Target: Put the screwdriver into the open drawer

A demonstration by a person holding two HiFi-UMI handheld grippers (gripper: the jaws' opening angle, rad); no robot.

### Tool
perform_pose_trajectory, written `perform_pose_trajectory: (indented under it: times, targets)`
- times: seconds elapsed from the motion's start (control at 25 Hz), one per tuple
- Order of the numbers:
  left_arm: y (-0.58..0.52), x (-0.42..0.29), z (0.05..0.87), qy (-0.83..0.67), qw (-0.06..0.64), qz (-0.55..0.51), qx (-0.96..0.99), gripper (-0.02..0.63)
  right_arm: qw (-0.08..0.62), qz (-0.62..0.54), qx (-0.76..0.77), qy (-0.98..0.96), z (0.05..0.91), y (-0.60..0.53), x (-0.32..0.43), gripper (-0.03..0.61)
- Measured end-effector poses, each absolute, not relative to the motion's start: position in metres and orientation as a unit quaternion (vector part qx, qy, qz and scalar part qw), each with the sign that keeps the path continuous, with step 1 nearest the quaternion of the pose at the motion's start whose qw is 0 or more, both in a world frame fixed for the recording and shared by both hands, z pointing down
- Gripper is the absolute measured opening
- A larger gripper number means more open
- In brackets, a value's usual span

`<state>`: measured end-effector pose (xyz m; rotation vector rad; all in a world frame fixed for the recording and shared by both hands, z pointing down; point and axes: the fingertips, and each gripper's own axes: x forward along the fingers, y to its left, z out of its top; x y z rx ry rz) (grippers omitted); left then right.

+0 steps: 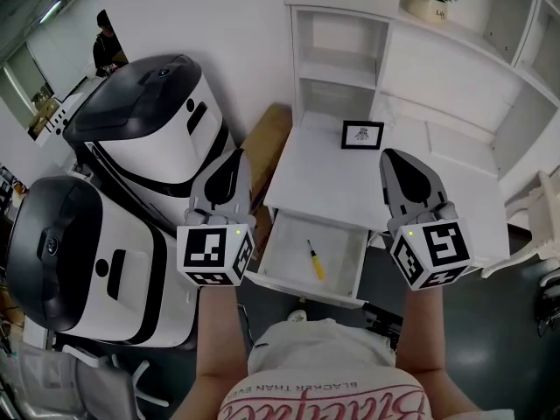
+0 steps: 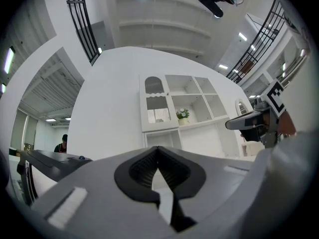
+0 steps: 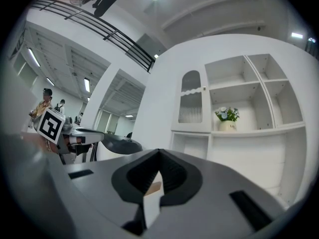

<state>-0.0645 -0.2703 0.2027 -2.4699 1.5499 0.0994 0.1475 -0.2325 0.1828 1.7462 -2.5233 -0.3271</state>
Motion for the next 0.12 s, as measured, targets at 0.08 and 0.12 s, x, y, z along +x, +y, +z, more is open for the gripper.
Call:
perform_pose_trajectory:
  times: [0.08, 0.12]
  targets:
    - [-0.2707, -0.065, 0.2032, 0.528, 0.114, 0.03, -0.841, 0.009, 0.032, -0.104, 0.567, -0.816, 0.1854, -0.2333, 0.148, 0.006]
    - [-0.271, -0.0655, 0.2033, 0.528, 0.115, 0.028, -0.841, 0.009, 0.034, -0.103, 0.568, -0.816, 0.1867, -0.2337, 0.1483, 0.006]
